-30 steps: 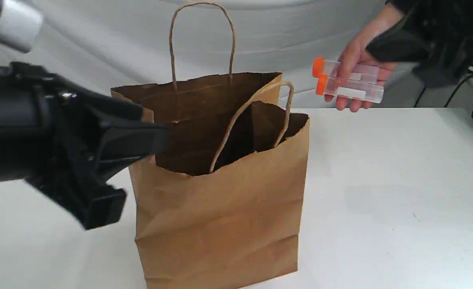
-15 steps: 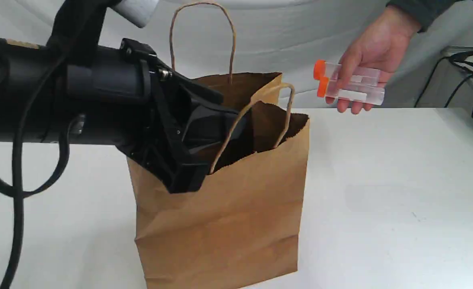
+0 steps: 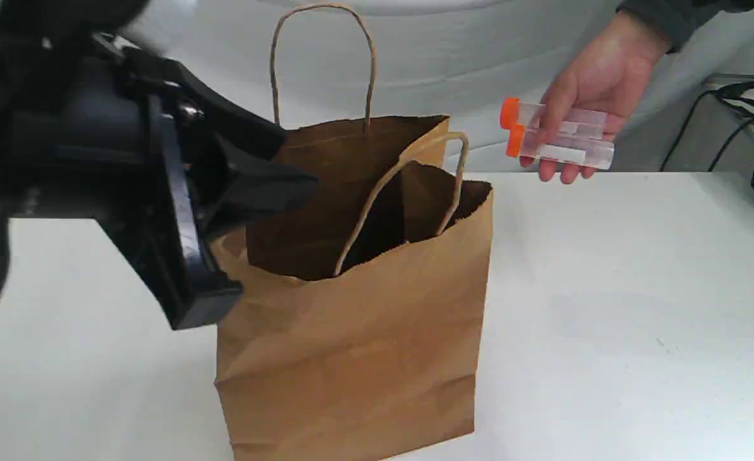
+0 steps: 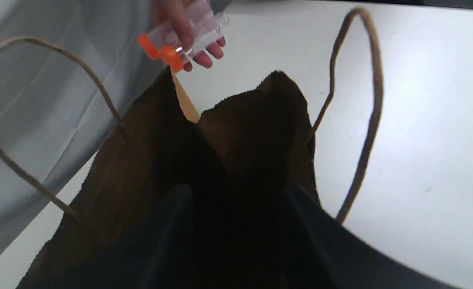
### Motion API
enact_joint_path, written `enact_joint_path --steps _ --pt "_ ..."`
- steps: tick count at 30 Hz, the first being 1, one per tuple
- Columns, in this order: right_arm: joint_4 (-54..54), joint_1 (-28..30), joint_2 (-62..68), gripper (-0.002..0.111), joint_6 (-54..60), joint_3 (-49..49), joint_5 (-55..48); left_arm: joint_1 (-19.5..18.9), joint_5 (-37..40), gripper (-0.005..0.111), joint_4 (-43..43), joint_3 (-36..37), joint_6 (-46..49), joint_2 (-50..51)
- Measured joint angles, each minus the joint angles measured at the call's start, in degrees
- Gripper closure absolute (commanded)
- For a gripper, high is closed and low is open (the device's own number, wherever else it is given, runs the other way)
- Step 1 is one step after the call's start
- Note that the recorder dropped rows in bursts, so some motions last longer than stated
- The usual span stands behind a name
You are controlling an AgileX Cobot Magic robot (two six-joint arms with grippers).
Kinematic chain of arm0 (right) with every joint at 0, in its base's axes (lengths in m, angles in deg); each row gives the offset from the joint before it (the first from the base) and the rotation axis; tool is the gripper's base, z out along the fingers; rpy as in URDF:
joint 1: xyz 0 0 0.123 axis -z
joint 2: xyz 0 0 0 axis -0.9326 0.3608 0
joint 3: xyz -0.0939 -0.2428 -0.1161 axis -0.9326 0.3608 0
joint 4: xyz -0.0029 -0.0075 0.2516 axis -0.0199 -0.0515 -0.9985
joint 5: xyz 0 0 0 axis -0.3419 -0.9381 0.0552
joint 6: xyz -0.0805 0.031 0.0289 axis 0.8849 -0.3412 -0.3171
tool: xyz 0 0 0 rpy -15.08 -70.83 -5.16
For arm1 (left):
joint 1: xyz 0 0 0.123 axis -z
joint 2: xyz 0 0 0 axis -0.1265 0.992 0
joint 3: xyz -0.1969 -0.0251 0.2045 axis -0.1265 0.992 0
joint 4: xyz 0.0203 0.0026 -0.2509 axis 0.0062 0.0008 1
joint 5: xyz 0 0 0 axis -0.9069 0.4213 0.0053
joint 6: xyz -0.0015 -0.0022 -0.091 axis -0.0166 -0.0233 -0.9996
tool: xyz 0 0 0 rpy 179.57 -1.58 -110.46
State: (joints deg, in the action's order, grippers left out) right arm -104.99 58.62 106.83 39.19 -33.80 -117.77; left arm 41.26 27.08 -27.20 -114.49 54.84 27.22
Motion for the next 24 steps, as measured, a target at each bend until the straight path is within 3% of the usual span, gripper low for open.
enact_joint_path --steps 8,24 --pt "-0.5 0.0 0.0 0.052 0.0 0.0 0.0 0.0 6.8 0.068 11.1 -0.2 0.2 -1.4" --pt "-4.4 0.0 0.6 0.052 -0.1 0.0 0.0 0.0 5.2 0.069 30.7 -0.2 15.7 8.6"
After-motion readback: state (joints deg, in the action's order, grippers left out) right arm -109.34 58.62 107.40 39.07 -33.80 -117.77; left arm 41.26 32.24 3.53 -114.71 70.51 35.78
